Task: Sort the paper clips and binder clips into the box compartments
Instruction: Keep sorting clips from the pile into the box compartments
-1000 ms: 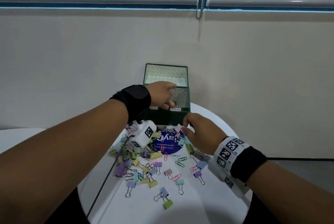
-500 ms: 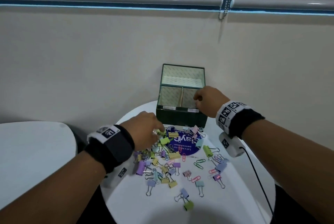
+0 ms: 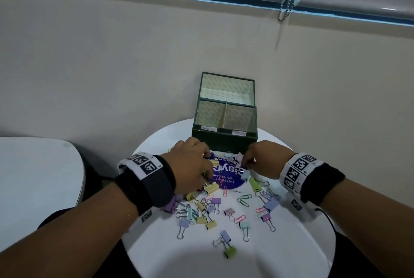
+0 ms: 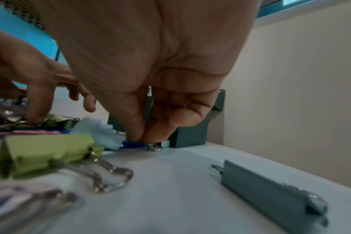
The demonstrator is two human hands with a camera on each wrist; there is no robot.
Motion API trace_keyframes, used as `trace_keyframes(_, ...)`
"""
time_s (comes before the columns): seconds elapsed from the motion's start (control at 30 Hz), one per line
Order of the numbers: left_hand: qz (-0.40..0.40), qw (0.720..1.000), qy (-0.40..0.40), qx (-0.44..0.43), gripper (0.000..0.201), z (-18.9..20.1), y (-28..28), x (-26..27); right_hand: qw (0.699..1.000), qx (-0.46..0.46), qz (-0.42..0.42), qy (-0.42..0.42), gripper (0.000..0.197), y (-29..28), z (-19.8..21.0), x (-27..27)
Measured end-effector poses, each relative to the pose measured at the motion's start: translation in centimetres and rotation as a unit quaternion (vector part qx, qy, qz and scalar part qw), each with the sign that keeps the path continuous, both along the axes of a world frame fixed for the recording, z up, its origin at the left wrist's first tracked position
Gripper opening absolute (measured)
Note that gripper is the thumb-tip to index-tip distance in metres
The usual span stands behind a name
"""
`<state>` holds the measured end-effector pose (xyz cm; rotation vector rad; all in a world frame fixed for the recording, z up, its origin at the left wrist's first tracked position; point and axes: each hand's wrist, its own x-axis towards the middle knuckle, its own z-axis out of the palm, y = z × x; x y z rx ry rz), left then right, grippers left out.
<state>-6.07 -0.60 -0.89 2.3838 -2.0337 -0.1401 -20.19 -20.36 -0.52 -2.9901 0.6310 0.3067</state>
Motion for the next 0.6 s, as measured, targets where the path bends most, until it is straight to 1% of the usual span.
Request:
trace_keyframes(0.07, -0.021, 1.0, 0.001, -0.003, 0.039, -0.1, -0.2, -0.4, 1.0, 0.02, -0.018, -0.005, 0.017, -0.3, -0.2, 0.3)
trace_keyframes(0.13, -0.04, 0.999, 0.007, 0.015, 0.044, -0.1, -0.5, -1.0, 0.999, 0.039, -0.019, -0.001, 0.011, -0.1, -0.2, 0.5)
trace_keyframes(0.2, -0.048, 0.998, 0.006, 0.027, 0.042, 0.0, -0.7, -1.5, 0.999, 0.041, -0.011, 0.016, 0.01, 0.2, -0.2, 0.7)
trace_keyframes(0.27, -0.044, 0.999, 0.012, 0.017, 0.037, 0.0, -0.7, -1.6, 0.999, 0.032, -0.001, 0.026, 0.013, 0.5, -0.1, 0.9)
trace_keyframes(0.3, -0.043, 0.999, 0.015, 0.008, 0.035, -0.2, -0.7, -1.5, 1.0, 0.026, 0.006, 0.013, 0.013, 0.5, 0.1, 0.9)
trace_keyframes(0.37, -0.05, 0.999, 0.009, -0.003, 0.034, -0.4, -1.0, -1.3, 0.999, 0.02, 0.01, -0.045, 0.01, 0.3, 0.5, 0.7)
trace_keyframes(0.4, -0.058, 0.998, 0.002, 0.002, 0.036, -0.5, -1.2, -1.3, 0.997, 0.028, 0.007, -0.072, 0.009, 0.2, 0.7, 0.7)
trace_keyframes(0.43, -0.069, 0.998, -0.004, 0.013, 0.039, -0.6, -1.5, -1.4, 0.996, 0.042, 0.004, -0.081, 0.009, 0.1, 0.9, 0.7)
trace_keyframes(0.5, -0.092, 0.995, -0.013, 0.039, 0.045, -0.5, -2.1, -1.9, 0.997, 0.055, 0.007, -0.047, 0.011, 0.0, 0.9, 1.1)
trace_keyframes(0.6, -0.131, 0.99, -0.025, 0.043, 0.042, -0.4, -2.6, -2.7, 0.999, 0.031, 0.013, 0.007, 0.006, 0.3, 0.4, 1.7)
